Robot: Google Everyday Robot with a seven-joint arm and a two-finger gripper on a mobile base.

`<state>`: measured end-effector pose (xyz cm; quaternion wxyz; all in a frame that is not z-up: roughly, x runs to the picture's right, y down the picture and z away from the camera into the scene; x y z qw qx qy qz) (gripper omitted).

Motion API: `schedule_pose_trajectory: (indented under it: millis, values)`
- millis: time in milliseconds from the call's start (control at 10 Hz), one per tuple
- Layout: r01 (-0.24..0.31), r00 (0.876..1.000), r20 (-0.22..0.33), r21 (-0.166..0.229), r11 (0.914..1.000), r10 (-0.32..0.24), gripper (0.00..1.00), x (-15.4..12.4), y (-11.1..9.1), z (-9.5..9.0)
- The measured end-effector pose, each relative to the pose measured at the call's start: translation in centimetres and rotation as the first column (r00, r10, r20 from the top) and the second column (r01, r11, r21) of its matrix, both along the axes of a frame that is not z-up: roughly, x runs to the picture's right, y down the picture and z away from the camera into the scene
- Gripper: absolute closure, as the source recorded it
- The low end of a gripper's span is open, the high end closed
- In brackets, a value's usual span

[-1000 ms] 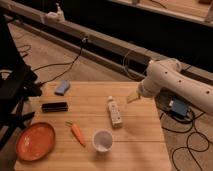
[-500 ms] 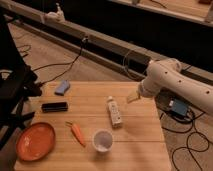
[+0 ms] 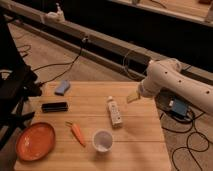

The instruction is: Place the pepper in the ceramic bowl

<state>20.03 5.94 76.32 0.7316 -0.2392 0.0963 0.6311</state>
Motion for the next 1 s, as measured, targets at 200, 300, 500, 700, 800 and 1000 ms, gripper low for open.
schedule_pose_trajectory:
  millis: [200, 300, 500, 700, 800, 1000]
  values:
    - [0.000, 1.000, 0.000, 0.000, 1.0000, 0.000, 0.20, 0.0, 0.0, 0.0]
    - [0.000, 1.000, 0.000, 0.000, 1.0000, 0.000, 0.20, 0.0, 0.0, 0.0]
    - [0.004, 1.000, 0.005, 0.011, 0.9999, -0.004, 0.20, -0.3, -0.3, 0.0]
    - [0.027, 0.998, 0.047, 0.028, 0.9992, -0.028, 0.20, -3.5, -0.9, 0.7]
    - [0.041, 0.996, 0.083, 0.027, 0.9988, -0.043, 0.20, -5.7, -0.8, 1.0]
    - [0.088, 0.980, 0.175, 0.021, 0.9959, -0.090, 0.20, -11.0, -0.1, 1.5]
